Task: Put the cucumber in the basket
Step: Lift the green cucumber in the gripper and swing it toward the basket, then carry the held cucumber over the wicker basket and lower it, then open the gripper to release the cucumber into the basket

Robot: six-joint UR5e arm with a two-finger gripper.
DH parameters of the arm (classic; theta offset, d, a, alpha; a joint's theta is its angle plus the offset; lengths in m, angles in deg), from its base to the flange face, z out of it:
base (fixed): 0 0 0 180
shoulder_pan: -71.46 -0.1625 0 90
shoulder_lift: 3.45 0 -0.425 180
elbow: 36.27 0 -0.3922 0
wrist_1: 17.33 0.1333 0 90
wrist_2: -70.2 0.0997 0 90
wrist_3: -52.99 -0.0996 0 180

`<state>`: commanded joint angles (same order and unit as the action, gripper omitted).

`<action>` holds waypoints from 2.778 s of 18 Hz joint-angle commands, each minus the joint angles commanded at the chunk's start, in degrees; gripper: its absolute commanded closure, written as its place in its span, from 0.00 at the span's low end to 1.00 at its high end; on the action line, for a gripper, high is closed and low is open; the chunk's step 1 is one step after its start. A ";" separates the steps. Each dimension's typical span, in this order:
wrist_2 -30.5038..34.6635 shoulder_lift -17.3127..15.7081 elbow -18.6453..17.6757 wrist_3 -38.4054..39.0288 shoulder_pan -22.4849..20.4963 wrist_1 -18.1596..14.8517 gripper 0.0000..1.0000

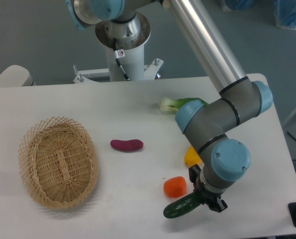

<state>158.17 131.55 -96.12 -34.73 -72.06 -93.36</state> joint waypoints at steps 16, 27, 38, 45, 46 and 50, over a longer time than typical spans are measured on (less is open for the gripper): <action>-3.95 -5.35 -7.45 2.81 1.31 -0.26 0.86; -5.45 -19.94 -24.68 12.81 12.02 0.00 0.86; -4.92 -18.99 -29.17 30.49 26.62 8.16 0.78; -4.75 -18.72 -35.07 30.15 28.21 15.03 0.66; -4.75 -18.63 -35.07 30.15 28.30 15.03 0.61; -4.75 -18.54 -35.51 29.88 28.30 15.03 0.22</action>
<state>153.43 113.01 -131.63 -4.84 -43.76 -78.33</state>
